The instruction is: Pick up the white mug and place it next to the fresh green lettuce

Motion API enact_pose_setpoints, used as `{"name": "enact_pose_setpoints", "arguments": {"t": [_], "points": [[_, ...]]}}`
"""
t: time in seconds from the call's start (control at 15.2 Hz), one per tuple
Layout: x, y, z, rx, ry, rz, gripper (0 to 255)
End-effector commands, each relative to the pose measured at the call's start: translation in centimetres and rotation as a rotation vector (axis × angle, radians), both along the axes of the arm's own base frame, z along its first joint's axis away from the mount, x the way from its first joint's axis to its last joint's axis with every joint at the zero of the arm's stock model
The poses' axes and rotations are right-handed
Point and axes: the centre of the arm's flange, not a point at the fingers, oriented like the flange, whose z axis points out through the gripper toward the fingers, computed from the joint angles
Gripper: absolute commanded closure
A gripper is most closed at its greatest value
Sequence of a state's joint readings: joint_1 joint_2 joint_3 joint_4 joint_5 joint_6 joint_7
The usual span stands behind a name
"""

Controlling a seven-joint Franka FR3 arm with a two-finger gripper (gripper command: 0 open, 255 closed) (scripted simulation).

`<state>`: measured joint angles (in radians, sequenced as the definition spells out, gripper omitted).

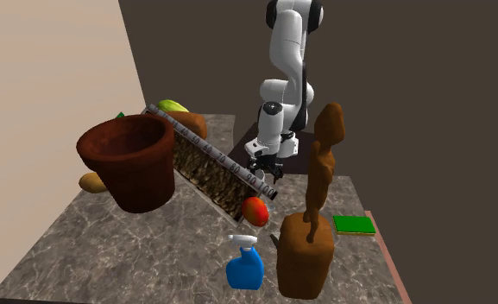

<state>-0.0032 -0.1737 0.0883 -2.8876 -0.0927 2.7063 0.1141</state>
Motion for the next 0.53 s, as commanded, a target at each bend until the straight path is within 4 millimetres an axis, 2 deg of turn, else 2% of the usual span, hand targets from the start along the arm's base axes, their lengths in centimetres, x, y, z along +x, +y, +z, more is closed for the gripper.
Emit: {"name": "enact_pose_setpoints", "arguments": {"t": [0.0, 0.33, 0.4, 0.46], "points": [[-0.13, -0.08, -0.37, 0.000, 0.007, -0.001, 0], [-0.13, -0.08, -0.37, 0.000, 0.007, -0.001, 0], [-0.13, -0.08, -0.37, 0.000, 0.007, -0.001, 255], [-0.13, -0.08, -0.37, 0.000, 0.007, -0.001, 255]]}}
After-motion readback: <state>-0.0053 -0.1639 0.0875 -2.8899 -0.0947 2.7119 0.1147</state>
